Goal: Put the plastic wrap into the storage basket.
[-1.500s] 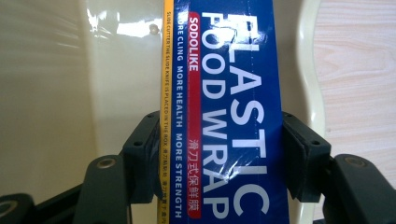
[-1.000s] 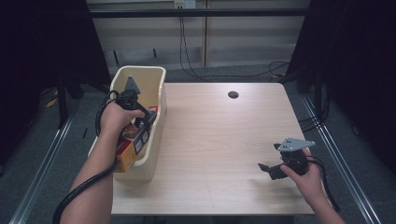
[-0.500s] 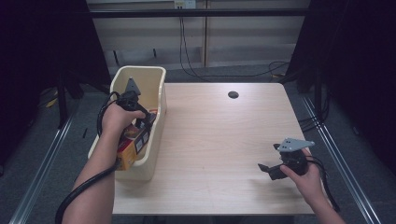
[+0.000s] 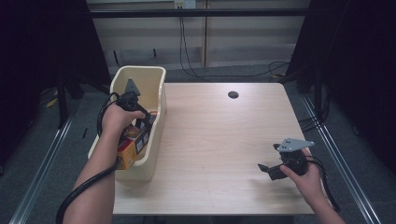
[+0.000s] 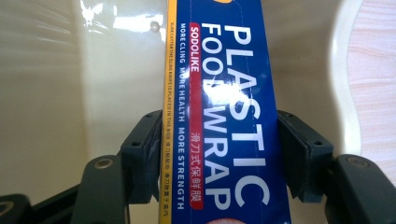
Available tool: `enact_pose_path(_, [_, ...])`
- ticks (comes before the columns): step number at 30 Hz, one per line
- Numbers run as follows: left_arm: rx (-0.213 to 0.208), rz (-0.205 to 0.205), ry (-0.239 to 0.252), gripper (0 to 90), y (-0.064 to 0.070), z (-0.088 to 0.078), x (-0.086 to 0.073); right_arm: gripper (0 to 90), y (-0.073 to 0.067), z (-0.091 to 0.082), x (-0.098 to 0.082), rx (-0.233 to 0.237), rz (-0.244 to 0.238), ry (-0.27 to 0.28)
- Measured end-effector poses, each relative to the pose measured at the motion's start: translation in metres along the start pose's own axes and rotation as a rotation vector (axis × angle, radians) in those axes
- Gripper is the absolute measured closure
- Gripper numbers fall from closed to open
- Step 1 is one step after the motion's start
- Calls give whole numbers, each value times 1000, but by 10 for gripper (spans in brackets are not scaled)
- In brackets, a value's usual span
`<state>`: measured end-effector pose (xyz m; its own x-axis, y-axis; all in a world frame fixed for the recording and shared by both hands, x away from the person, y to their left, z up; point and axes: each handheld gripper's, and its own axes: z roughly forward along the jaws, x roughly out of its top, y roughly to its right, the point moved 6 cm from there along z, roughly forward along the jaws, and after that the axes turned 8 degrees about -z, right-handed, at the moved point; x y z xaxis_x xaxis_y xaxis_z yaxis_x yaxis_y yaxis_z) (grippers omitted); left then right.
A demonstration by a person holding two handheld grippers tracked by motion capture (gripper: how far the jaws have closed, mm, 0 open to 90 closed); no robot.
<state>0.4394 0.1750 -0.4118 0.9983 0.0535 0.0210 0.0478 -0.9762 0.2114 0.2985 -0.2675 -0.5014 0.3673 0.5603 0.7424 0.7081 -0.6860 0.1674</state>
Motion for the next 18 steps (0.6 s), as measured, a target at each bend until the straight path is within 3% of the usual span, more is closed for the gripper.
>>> enact_pose_path(8, [-43, 9, 53, 331, 5, -15, 3, 27, 0, 0, 0, -1, -4, 1])
enact_pose_path(18, [-59, 55, 109, 220, 18, -28, 6, 27, 0, -2, 1, -1, 1, 5])
